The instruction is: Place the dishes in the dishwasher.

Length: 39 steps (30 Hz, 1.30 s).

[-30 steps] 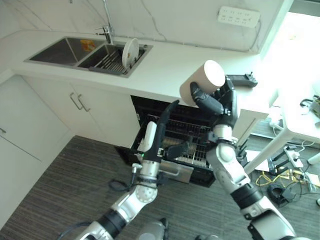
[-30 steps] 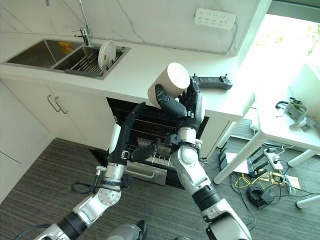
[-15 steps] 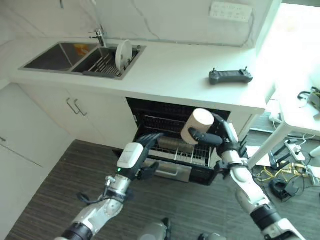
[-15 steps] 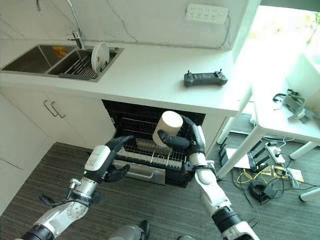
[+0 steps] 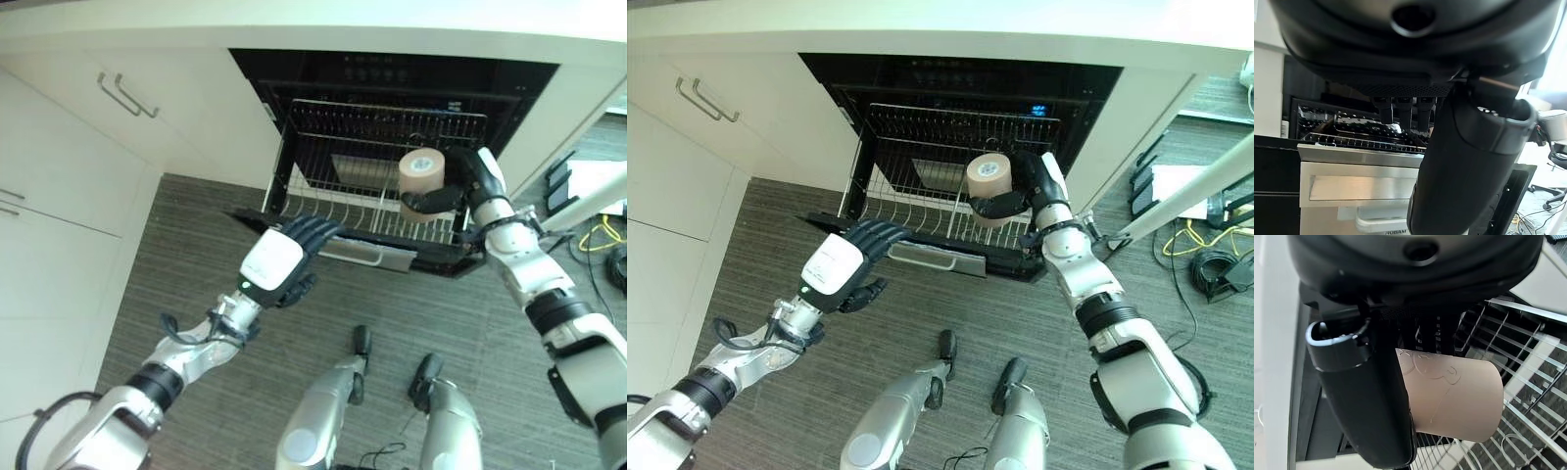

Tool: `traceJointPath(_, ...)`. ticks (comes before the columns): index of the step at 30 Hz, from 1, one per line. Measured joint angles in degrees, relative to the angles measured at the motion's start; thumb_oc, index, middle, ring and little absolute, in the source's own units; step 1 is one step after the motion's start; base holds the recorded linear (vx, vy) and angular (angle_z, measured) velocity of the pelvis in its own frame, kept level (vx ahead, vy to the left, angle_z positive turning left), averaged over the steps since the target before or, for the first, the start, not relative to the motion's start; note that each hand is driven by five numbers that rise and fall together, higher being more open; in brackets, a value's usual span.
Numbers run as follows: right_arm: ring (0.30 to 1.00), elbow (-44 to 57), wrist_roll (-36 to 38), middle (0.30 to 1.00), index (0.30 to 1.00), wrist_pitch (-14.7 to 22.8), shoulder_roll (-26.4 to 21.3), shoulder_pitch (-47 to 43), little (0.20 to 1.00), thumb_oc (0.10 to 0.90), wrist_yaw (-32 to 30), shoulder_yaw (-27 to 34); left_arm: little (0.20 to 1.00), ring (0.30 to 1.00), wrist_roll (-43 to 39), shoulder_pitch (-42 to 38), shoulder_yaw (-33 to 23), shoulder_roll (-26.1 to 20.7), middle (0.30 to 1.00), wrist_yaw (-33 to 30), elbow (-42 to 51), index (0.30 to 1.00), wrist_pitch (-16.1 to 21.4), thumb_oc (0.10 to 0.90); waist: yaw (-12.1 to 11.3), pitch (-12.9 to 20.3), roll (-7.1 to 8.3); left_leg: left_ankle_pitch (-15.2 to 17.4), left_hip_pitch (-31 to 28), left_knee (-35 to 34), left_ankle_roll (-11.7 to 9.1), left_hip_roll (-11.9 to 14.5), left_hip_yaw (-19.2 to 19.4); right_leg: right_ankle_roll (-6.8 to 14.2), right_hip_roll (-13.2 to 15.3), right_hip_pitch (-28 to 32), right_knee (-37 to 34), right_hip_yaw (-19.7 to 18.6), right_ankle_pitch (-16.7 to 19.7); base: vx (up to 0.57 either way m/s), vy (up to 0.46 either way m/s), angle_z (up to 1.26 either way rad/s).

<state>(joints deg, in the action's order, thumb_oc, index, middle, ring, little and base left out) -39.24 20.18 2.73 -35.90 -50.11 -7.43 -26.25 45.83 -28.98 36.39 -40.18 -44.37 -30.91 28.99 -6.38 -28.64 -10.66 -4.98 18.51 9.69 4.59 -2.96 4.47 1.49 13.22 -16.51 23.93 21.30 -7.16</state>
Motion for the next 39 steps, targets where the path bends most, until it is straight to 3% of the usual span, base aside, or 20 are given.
traceJointPath(6,0.300,-5.7,-2.0,0.300,0.300,0.0,2.9,-1.8,0.300,0.400,0.7,0.1,0.900,0.900,-0.6,-0.5,1.2,-4.1,0.900,0.0,0.2,0.900,-0.2,0.800,-0.1,-0.3,0.41,-0.6,-0.1,-0.8,-0.2,0.0,-0.4,0.6,-0.3,-0.1,-0.3,-0.6,0.0,-0.02,0.036,0.02)
traceJointPath(12,0.300,-6.0,-1.9,0.300,0.300,0.4,6.9,-3.1,0.300,0.400,-0.9,0.2,0.900,0.900,-0.9,-2.3,2.7,-4.3,0.900,2.3,2.3,0.900,-0.9,0.800,-0.1,-0.8,1.14,-1.7,3.0,-2.0,-0.8,0.0,-0.1,0.6,-0.3,-4.0,0.0,-0.9,0.8,-0.02,0.058,-0.01)
traceJointPath(20,0.300,-8.4,3.0,0.300,0.300,0.3,9.9,-2.4,0.300,0.400,-5.5,5.3,0.900,0.900,-2.7,-1.4,3.3,-4.2,0.900,2.5,2.3,0.900,-2.8,0.800,-0.1,-1.0,1.44,-2.0,2.1,-2.1,-0.3,0.0,-0.1,0.7,-0.4,-2.7,-0.9,-0.8,1.0,0.02,0.048,0.00)
traceJointPath(33,0.300,-8.2,5.2,0.300,0.300,-0.6,13.3,-1.1,0.300,0.400,-9.6,5.8,0.900,0.900,-2.8,1.4,3.1,-3.6,0.900,1.9,2.6,0.900,-4.1,0.800,0.4,-0.9,1.34,-1.9,0.4,-3.3,-0.7,0.0,1.1,0.7,-0.3,-2.7,-0.8,-2.2,1.0,0.03,0.034,-0.05)
traceJointPath(35,0.900,-8.2,4.7,0.900,0.900,-0.8,13.3,-1.0,0.900,0.800,-9.4,6.1,0.900,0.900,-2.8,1.4,3.1,-3.6,0.900,1.9,2.6,0.900,-4.1,0.800,0.4,-0.9,1.27,-1.9,0.3,-3.3,-0.7,0.0,1.2,0.7,-0.3,-2.6,-0.6,-2.3,1.0,0.00,0.016,-0.01)
traceJointPath(39,0.900,-7.5,4.5,0.900,0.900,-1.7,13.4,-1.0,0.900,0.800,-9.2,6.0,0.900,0.900,-2.8,1.4,3.1,-3.6,0.900,2.0,2.7,0.900,-4.1,0.800,0.4,-0.9,1.26,-1.9,0.3,-3.3,-0.7,0.0,1.1,0.7,-0.3,-2.6,-0.5,-2.3,1.0,0.00,0.000,0.00)
